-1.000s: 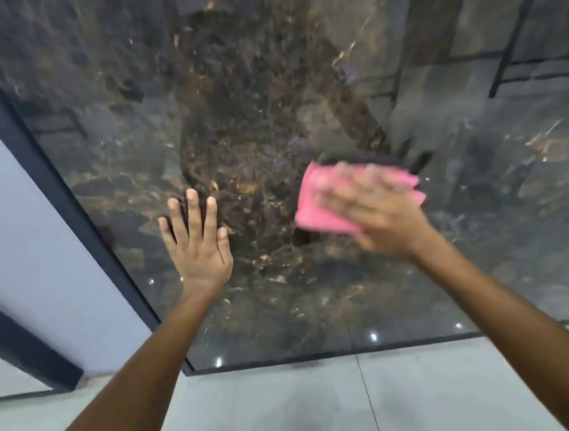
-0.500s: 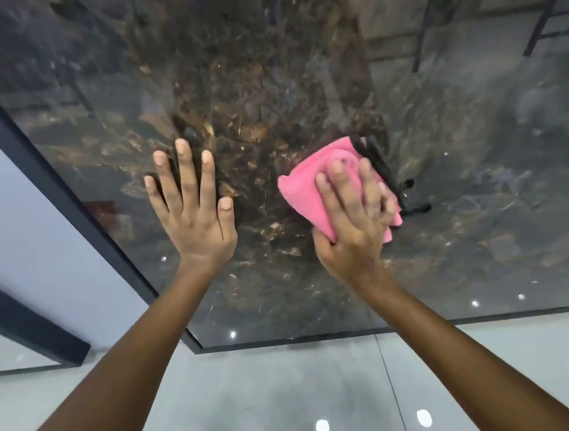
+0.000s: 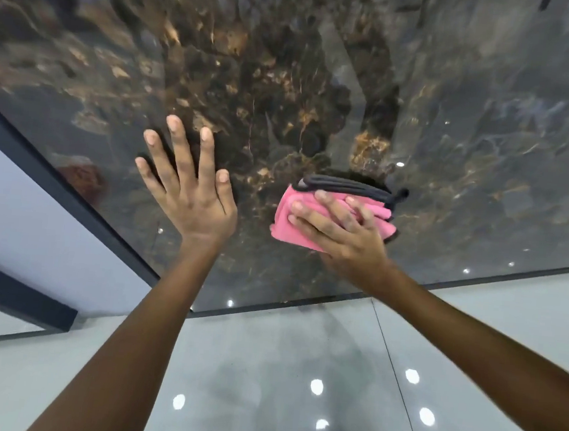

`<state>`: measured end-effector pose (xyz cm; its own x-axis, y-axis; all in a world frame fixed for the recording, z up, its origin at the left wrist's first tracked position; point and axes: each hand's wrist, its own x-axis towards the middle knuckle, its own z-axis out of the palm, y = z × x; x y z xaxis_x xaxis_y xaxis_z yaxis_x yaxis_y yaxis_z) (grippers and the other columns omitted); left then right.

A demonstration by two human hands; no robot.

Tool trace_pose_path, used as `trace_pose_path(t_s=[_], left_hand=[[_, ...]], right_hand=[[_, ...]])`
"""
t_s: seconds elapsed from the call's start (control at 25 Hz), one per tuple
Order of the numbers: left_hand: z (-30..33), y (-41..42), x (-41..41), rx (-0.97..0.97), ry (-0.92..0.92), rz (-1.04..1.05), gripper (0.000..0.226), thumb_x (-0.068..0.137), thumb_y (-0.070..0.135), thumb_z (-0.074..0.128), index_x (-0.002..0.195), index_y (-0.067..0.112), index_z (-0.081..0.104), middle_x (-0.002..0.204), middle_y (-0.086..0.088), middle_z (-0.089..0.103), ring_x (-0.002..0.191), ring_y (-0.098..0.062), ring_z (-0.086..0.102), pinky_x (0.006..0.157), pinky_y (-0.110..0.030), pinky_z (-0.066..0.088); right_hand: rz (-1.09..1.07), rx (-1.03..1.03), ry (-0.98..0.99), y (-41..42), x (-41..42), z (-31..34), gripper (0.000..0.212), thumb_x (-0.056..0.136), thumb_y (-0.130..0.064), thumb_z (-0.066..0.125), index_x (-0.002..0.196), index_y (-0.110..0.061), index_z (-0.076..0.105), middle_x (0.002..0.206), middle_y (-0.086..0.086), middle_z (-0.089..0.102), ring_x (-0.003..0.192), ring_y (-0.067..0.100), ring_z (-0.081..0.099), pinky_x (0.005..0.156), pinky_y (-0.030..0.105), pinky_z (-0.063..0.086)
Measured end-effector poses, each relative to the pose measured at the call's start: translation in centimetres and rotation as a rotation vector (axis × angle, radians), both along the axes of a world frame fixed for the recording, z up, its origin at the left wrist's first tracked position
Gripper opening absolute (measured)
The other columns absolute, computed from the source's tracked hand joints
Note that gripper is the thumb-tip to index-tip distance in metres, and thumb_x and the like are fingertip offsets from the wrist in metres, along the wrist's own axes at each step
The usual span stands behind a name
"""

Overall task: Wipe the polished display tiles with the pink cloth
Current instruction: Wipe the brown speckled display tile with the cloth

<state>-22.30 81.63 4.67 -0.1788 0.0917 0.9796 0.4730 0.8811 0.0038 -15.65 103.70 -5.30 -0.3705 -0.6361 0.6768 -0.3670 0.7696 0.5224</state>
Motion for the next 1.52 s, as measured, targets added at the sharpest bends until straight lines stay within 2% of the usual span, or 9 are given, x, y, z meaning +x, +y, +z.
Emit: trace_pose_path(t_s=[0.08,0.2,0.32,0.64,0.8,1.04,1.24,1.4,1.52], left_hand=[[0.1,-0.1,0.0,0.017,-0.011,-0.014,0.053,0.104,0.036,0.015,0.155,0.034,0.002,0.154,-0.015,0.018,0.139,-0.042,0.018,0.119,-0.044,0.002],[-0.3,-0.4,0.1,0.003,0.004,-0.019,0.054,0.103,0.036,0.014,0.155,0.033,0.001,0.160,-0.010,0.011,0.147,-0.036,0.011,0.119,-0.045,0.002],[-0.3,-0.4,0.0,-0.017,0.019,-0.011,0.053,0.104,0.036,0.014,0.156,0.032,0.003,0.163,0.009,-0.009,0.150,-0.018,-0.006,0.120,-0.044,0.003],[2.4,2.3,4.9,0.172,-0.411,-0.028,0.051,0.102,0.034,0.031,0.151,0.026,0.022,0.162,-0.001,0.003,0.150,-0.021,-0.003,0.114,-0.060,0.008],[16.9,7.5,5.2,0.203,-0.252,-0.202,0.046,0.101,0.028,0.036,0.145,0.017,0.030,0.157,-0.016,0.026,0.147,-0.026,0.014,0.117,-0.047,0.004],[33.4,13.8,4.0,0.169,-0.031,-0.140,0.051,0.103,0.026,0.040,0.151,0.012,0.030,0.158,-0.014,0.027,0.147,-0.033,0.017,0.119,-0.043,0.002],[31.7,13.8,2.7,0.003,-0.056,0.015,0.055,0.106,0.035,0.027,0.156,0.018,0.011,0.161,-0.012,0.020,0.148,-0.033,0.009,0.121,-0.044,-0.002],[32.1,14.1,2.9,0.022,-0.050,0.015,0.056,0.105,0.033,0.028,0.156,0.016,0.014,0.161,-0.012,0.018,0.150,-0.026,-0.004,0.121,-0.043,-0.006],[32.0,14.3,3.0,0.027,-0.072,0.019,0.057,0.103,0.033,0.028,0.156,0.015,0.013,0.162,-0.011,0.013,0.149,-0.030,0.000,0.120,-0.045,-0.007]], right_hand=[[-0.153,0.148,-0.088,-3.3,0.2,-3.9,0.094,0.076,-0.007,0.056,0.154,-0.015,0.004,0.152,0.003,0.027,0.136,0.028,0.032,0.097,0.045,0.034],[-0.039,0.734,-0.417,-0.9,2.2,-11.6,0.115,0.065,-0.027,0.081,0.150,-0.009,0.005,0.156,-0.001,0.030,0.139,0.014,0.034,0.118,0.033,0.020],[-0.016,0.745,-0.449,6.8,4.0,-10.5,0.107,0.071,-0.006,0.070,0.152,-0.007,0.001,0.162,0.005,-0.002,0.148,0.019,0.006,0.121,0.033,0.003],[-0.263,-0.439,0.099,5.8,3.0,16.1,0.079,0.076,-0.022,0.053,0.149,-0.022,0.023,0.161,-0.001,0.011,0.142,0.033,0.022,0.108,0.044,0.021],[-0.166,0.134,0.072,10.1,4.3,22.9,0.090,0.072,-0.029,0.057,0.153,-0.022,0.017,0.157,-0.001,0.023,0.146,0.025,0.017,0.111,0.043,0.020],[-0.316,-1.442,0.298,19.2,4.5,40.5,0.084,0.069,-0.013,0.052,0.149,-0.005,0.029,0.157,0.020,0.016,0.146,0.037,0.013,0.115,0.031,0.010],[-0.346,-0.545,0.016,19.2,6.4,33.2,0.086,0.076,-0.026,0.048,0.153,-0.010,0.014,0.158,0.020,0.010,0.146,0.034,0.007,0.114,0.046,0.020],[-0.391,-1.616,0.253,26.4,6.2,46.6,0.079,0.078,-0.028,0.042,0.152,-0.006,0.022,0.158,0.022,0.011,0.146,0.038,0.010,0.116,0.044,0.015],[-0.269,-1.408,0.397,21.9,3.7,51.6,0.076,0.076,-0.021,0.047,0.148,-0.003,0.030,0.155,0.024,0.019,0.145,0.040,0.015,0.118,0.050,0.011]])
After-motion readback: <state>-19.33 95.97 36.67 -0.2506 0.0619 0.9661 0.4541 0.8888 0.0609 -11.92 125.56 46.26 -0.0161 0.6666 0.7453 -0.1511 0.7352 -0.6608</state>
